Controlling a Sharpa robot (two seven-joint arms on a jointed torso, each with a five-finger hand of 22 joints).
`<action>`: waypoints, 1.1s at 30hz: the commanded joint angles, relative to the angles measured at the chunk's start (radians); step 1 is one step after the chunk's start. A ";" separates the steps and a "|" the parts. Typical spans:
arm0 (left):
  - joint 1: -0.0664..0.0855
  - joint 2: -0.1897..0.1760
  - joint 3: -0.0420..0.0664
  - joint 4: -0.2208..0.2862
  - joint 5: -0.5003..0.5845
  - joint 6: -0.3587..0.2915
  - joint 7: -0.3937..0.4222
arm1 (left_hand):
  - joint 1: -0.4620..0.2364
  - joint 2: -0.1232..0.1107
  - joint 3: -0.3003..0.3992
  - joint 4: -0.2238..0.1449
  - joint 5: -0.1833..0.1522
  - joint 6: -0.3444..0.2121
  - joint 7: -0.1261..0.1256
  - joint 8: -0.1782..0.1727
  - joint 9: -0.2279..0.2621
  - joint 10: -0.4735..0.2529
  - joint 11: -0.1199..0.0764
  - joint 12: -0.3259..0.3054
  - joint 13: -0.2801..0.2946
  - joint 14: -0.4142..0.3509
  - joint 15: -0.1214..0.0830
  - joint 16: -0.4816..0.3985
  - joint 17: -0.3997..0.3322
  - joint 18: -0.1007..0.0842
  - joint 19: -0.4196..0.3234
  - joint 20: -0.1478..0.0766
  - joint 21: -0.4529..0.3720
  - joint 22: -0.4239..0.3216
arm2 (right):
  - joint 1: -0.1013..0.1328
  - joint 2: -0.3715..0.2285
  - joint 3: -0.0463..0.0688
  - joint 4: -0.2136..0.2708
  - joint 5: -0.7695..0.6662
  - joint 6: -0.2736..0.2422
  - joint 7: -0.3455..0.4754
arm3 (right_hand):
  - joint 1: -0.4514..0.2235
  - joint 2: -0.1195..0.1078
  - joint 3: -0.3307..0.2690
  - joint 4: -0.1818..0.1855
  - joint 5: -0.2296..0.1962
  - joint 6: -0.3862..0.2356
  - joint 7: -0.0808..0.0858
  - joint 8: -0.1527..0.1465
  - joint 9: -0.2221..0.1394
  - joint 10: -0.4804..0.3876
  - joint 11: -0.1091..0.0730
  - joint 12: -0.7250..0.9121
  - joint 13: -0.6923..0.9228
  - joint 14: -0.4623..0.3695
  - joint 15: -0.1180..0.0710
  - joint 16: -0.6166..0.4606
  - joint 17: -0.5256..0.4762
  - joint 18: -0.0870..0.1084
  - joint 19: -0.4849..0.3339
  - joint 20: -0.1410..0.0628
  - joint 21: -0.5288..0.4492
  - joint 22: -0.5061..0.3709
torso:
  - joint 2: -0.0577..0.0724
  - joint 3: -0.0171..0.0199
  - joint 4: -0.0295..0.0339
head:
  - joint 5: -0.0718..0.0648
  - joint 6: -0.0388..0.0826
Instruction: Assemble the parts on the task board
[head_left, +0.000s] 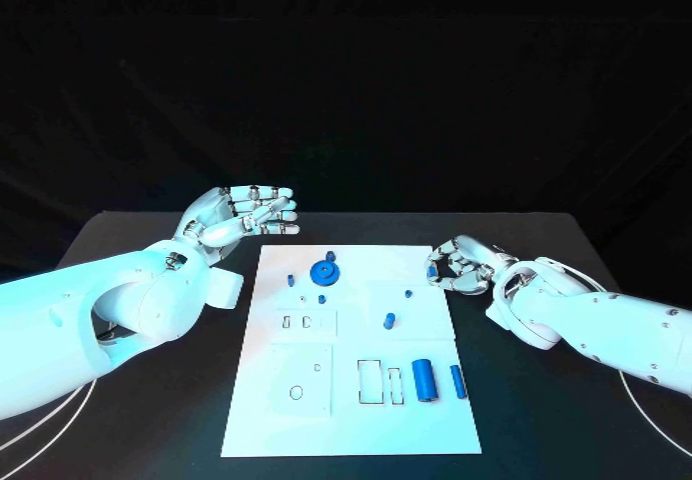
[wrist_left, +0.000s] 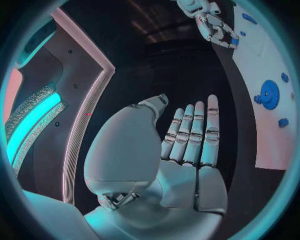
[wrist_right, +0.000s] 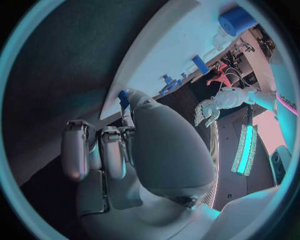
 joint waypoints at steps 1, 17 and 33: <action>0.000 0.001 0.001 0.001 -0.005 0.011 0.006 | -0.003 -0.004 0.002 -0.005 -0.005 -0.005 0.034 0.004 0.001 0.000 0.003 -0.004 -0.001 -0.006 -0.001 0.002 0.001 0.012 -0.004 0.001 0.006 0.001 | -0.001 0.001 0.000 -0.002 -0.005 0.015 -0.002 | -0.004 0.004 0.011 -0.001 -0.002 0.010 0.000 0.003 0.000 0.063 -0.005 0.003 0.213 0.103 -0.008 0.006 0.263 -0.008 0.006 -0.007 0.006 0.121 | 0.001 0.0005 -0.0005 | 0.000 -0.002; 0.000 0.002 0.001 -0.001 -0.004 0.011 0.005 | -0.002 -0.001 0.003 -0.005 -0.005 -0.006 0.035 0.004 0.001 0.000 0.004 -0.004 -0.001 -0.006 -0.001 0.002 0.003 0.012 -0.004 0.000 0.007 0.001 | -0.002 -0.004 0.000 0.009 -0.007 -0.074 -0.042 | -0.016 0.021 0.078 -0.018 0.010 0.077 -0.036 0.063 0.024 0.066 -0.037 0.005 0.215 0.103 -0.032 0.006 0.263 -0.009 0.011 -0.027 0.010 0.128 | 0.000 0.0010 0.0005 | 0.000 -0.002; 0.001 0.009 0.000 -0.009 0.003 0.006 -0.004 | -0.004 0.001 0.003 -0.004 -0.005 -0.006 0.035 0.004 0.001 0.000 0.004 -0.004 -0.001 -0.007 -0.001 0.002 0.004 0.011 -0.004 0.001 0.008 0.001 | 0.084 -0.007 0.001 0.186 -0.020 -0.095 -0.188 | -0.037 0.027 0.137 -0.029 0.011 0.061 -0.037 0.084 0.036 0.057 -0.040 -0.009 0.204 0.103 -0.035 0.006 0.263 -0.010 0.012 -0.033 0.010 0.132 | -0.010 -0.0044 -0.0007 | 0.012 -0.003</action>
